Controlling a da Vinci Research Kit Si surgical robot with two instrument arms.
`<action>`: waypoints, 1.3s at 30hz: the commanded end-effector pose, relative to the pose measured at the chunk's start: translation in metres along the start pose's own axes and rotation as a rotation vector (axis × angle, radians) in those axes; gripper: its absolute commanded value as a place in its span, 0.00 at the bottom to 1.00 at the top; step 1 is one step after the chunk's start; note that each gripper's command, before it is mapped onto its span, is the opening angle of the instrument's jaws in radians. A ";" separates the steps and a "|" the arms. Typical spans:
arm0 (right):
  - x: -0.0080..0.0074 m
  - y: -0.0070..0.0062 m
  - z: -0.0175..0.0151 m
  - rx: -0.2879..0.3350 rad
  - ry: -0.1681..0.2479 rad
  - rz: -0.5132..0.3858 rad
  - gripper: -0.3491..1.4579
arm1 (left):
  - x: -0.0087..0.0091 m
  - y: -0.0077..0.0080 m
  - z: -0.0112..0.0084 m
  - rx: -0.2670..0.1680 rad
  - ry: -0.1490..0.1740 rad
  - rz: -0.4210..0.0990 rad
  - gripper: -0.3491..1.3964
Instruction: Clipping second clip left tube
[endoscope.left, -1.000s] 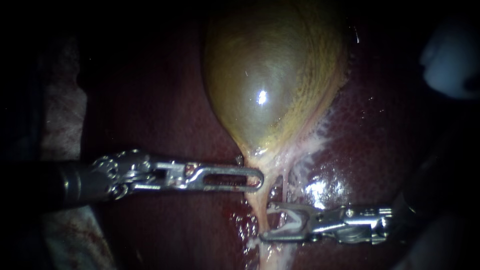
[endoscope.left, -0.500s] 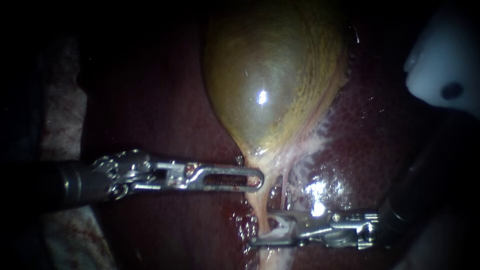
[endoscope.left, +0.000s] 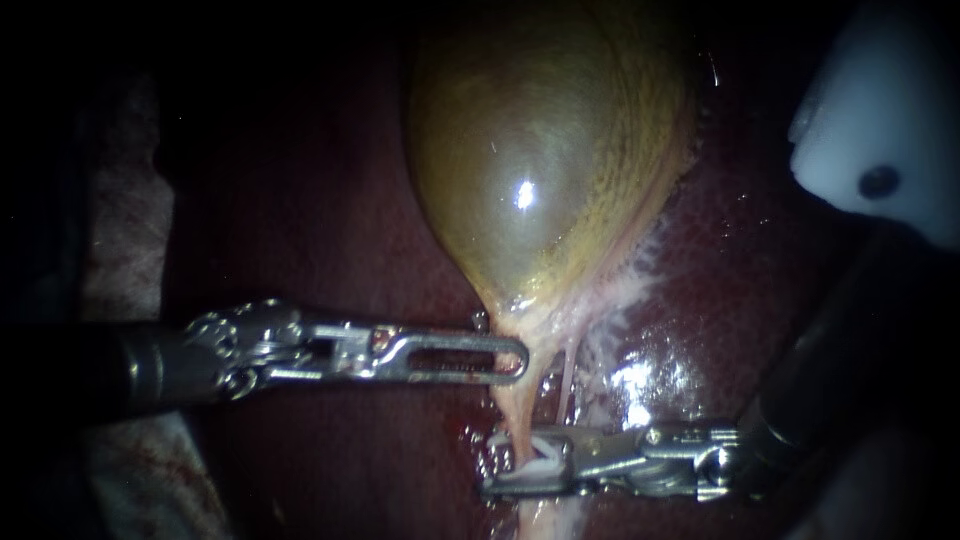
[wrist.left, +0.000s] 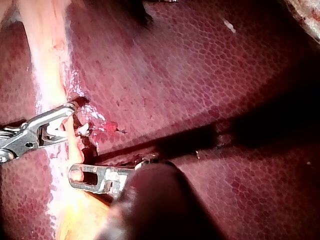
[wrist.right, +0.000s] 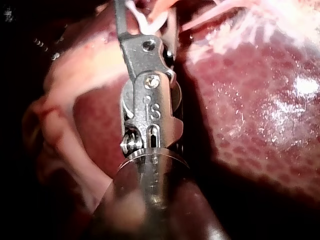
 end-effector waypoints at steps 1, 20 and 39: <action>0.0000 0.0000 0.0000 0.001 0.000 0.000 0.43 | 0.0000 0.0000 0.0000 0.000 0.000 0.000 0.00; -0.0002 0.0011 -0.0008 0.052 -0.019 0.012 0.00 | 0.0000 0.0001 0.0001 0.001 0.001 0.000 0.00; -0.0003 0.0016 -0.0012 0.055 -0.021 0.010 0.00 | 0.0000 0.0001 0.0002 0.001 0.001 0.000 0.00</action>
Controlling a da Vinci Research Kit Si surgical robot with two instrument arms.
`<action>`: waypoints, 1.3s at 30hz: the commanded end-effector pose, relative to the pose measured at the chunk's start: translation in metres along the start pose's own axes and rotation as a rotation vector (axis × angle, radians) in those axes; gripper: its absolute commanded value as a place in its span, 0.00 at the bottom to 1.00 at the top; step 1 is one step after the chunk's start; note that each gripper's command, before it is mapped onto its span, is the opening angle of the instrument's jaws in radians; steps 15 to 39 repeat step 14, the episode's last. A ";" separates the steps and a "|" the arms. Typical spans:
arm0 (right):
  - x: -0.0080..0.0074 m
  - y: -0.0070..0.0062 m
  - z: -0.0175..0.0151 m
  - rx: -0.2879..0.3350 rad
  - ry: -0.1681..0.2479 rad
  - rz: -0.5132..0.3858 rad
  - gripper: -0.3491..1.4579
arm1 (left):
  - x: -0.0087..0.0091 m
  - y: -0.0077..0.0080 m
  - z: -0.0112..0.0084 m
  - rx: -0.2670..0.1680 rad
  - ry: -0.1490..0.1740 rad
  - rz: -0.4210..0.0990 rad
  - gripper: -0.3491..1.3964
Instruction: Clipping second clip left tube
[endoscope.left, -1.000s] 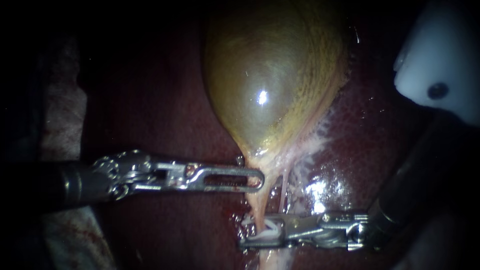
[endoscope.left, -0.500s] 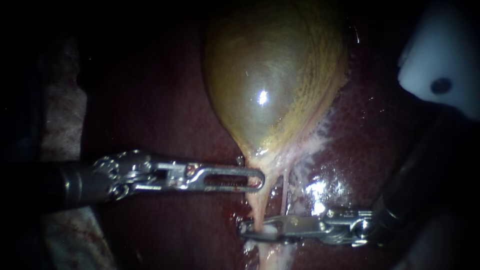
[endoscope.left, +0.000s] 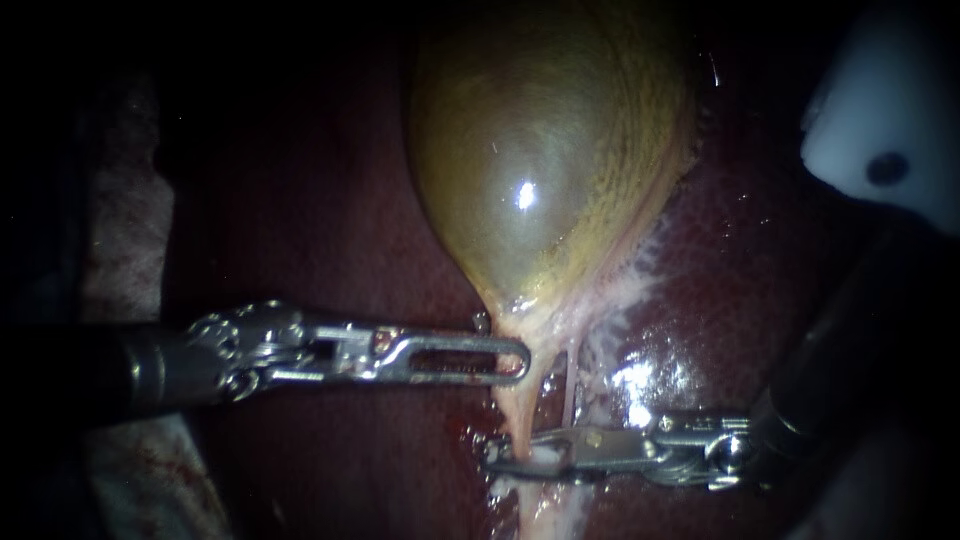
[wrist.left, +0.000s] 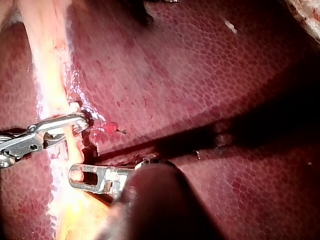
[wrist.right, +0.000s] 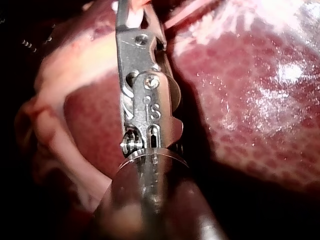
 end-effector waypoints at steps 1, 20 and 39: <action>0.0000 0.0000 0.0000 0.000 0.000 0.000 0.00 | 0.0000 0.0000 0.0000 0.000 0.000 0.000 0.00; 0.0000 0.0000 0.0001 0.000 0.000 0.000 0.00 | 0.0000 0.0000 0.0000 0.000 0.000 0.000 0.00; 0.0000 0.0000 0.0001 0.000 0.000 0.000 0.00 | 0.0000 0.0000 0.0000 0.000 0.000 0.000 0.00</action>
